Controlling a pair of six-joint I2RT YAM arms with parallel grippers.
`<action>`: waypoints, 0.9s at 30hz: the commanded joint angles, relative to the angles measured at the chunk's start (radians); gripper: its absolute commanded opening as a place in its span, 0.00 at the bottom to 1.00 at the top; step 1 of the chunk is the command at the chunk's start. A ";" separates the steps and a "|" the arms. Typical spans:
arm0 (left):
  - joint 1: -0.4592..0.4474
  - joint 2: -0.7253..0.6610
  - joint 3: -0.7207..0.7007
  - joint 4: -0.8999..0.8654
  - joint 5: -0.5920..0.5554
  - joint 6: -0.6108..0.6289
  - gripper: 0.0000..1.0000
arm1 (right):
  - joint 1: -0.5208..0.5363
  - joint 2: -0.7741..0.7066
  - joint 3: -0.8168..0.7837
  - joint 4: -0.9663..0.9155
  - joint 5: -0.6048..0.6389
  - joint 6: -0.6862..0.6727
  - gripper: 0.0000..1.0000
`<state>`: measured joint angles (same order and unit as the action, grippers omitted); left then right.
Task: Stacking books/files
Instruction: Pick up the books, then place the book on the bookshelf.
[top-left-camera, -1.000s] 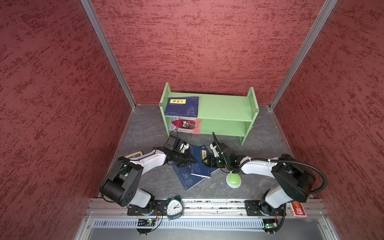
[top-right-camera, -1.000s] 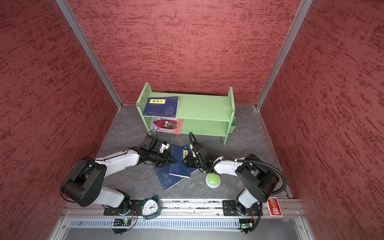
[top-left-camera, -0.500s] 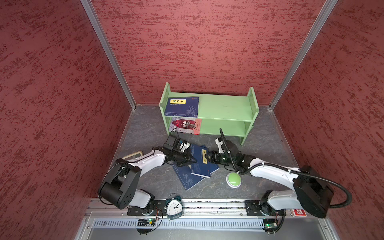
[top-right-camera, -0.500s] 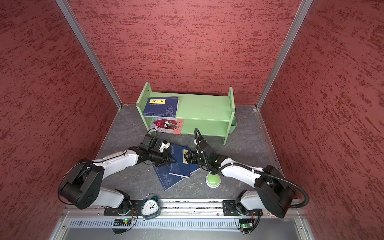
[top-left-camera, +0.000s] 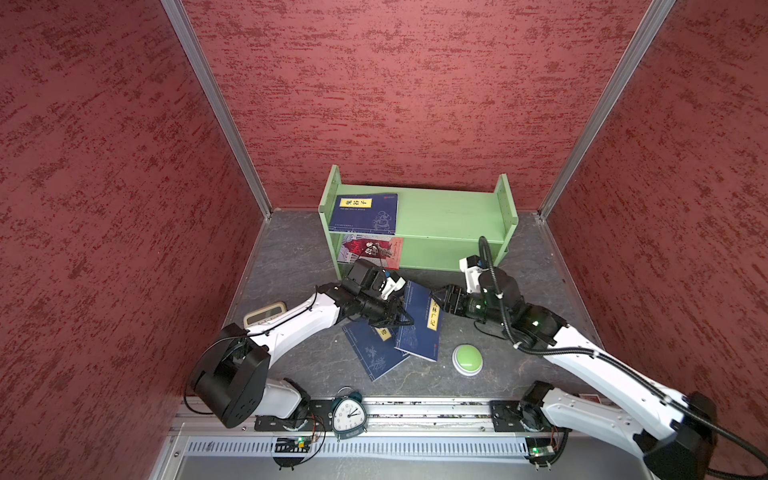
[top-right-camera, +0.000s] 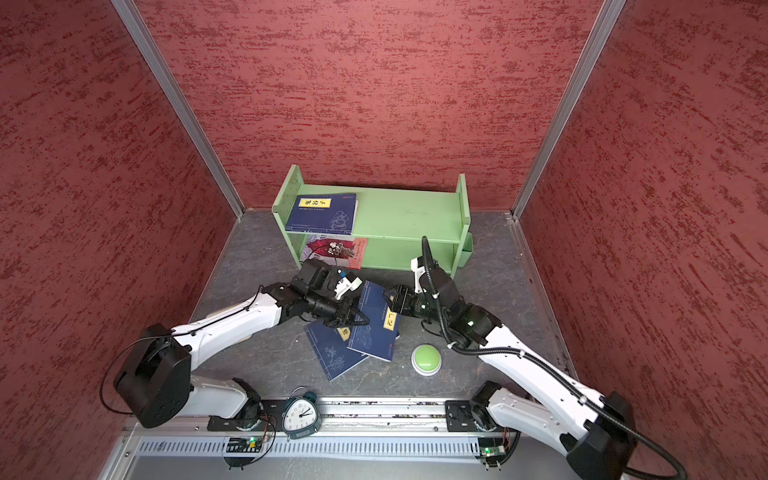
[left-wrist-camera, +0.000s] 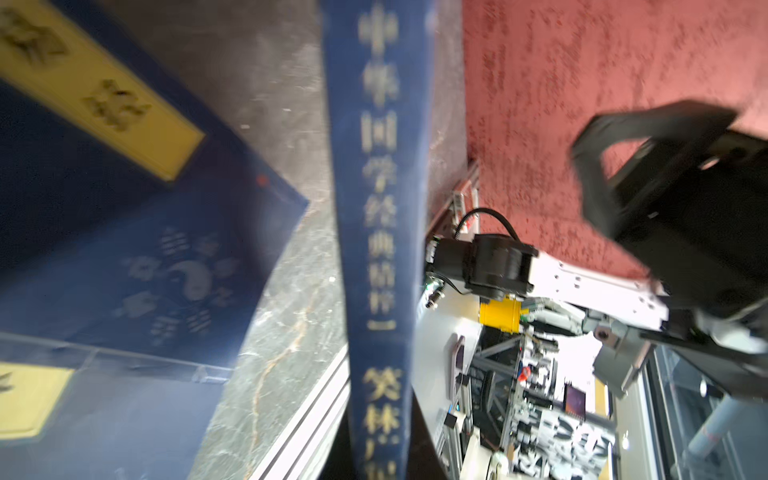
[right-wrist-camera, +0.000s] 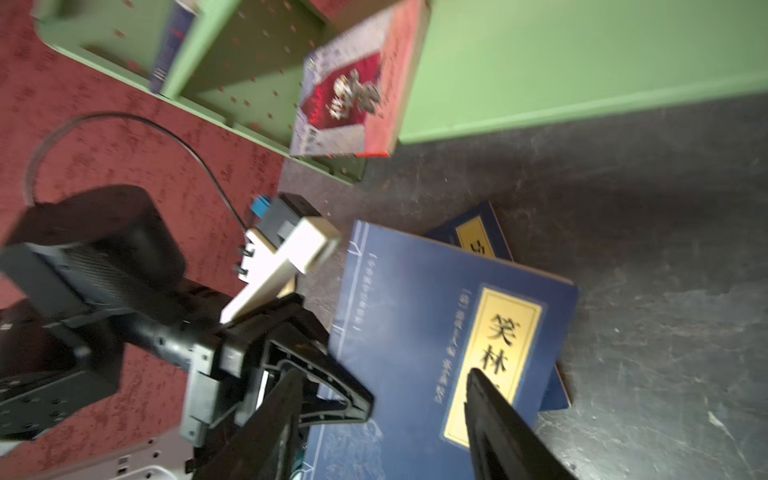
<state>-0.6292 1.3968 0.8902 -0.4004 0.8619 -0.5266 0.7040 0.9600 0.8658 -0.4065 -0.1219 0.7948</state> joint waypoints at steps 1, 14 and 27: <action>-0.044 -0.030 0.069 -0.055 0.066 0.087 0.04 | -0.021 -0.049 0.092 -0.168 0.057 -0.051 0.64; -0.179 0.057 0.398 -0.281 0.079 0.309 0.04 | -0.046 -0.081 0.333 -0.350 0.094 -0.153 0.65; -0.089 0.138 0.783 -0.402 0.091 0.367 0.02 | -0.049 -0.090 0.584 -0.489 0.140 -0.250 0.68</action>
<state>-0.7639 1.5196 1.6302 -0.8467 0.9207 -0.1471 0.6579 0.8787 1.4117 -0.8379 -0.0181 0.5797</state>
